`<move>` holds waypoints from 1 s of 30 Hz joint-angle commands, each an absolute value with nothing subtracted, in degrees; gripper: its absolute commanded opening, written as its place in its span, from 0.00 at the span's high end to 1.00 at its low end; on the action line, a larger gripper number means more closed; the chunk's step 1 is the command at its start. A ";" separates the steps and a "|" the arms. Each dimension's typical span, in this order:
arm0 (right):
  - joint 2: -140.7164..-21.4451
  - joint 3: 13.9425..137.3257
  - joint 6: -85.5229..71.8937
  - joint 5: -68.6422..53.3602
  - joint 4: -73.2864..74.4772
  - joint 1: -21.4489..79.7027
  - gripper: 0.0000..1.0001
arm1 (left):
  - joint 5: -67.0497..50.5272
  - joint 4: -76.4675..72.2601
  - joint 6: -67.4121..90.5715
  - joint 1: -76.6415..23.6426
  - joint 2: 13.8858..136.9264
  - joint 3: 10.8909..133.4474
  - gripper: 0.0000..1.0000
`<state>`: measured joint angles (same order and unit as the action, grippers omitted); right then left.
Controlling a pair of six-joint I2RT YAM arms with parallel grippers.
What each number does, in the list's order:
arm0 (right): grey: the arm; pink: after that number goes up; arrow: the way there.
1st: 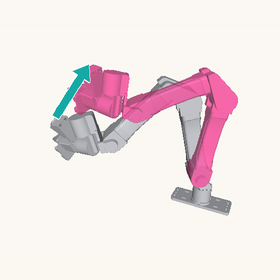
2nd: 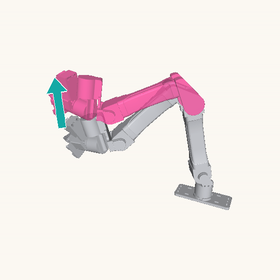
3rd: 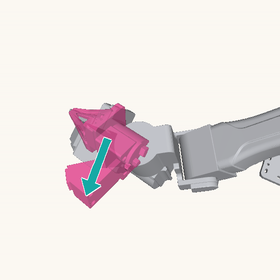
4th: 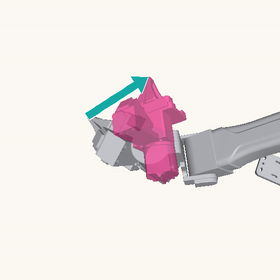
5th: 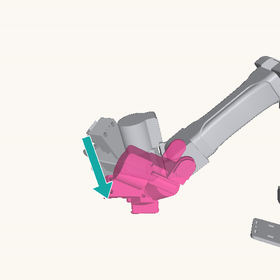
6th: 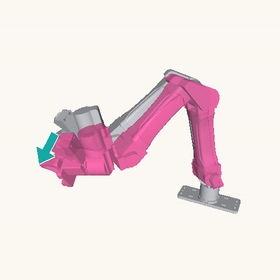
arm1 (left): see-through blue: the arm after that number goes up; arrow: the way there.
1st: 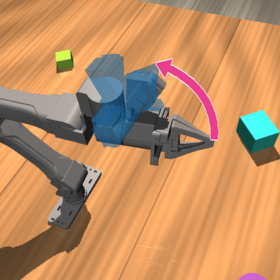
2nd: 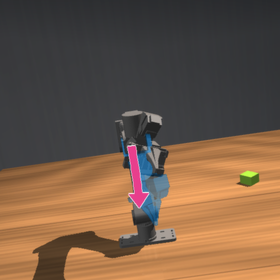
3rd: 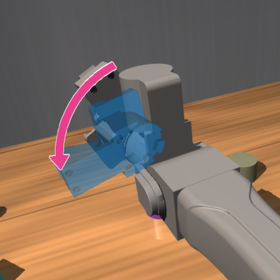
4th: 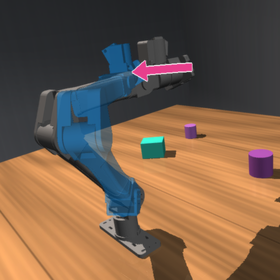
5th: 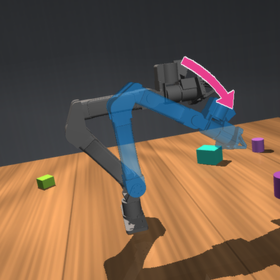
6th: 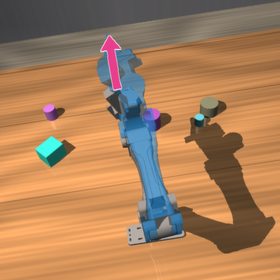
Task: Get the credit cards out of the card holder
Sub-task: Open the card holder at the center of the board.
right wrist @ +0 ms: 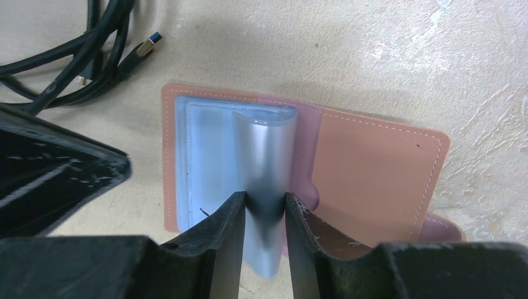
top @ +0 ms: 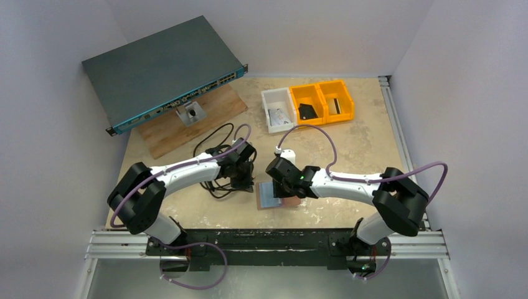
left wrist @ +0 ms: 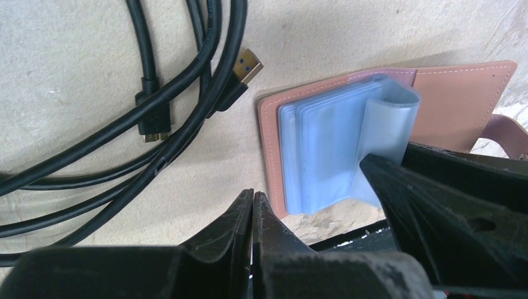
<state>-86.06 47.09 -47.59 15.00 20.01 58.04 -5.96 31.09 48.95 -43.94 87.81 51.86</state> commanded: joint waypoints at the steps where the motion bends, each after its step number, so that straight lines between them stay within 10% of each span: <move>1: -82.41 46.79 -48.47 14.56 20.22 57.59 0.71 | -7.24 30.06 49.04 -46.25 90.39 56.49 0.98; 18: -79.06 42.02 -51.10 15.47 21.86 56.63 0.84 | -9.20 28.82 50.07 -48.69 100.17 64.58 1.00; 30: -71.89 43.35 -51.41 18.27 25.50 56.24 0.75 | -11.43 28.30 50.14 -51.94 103.27 68.61 1.00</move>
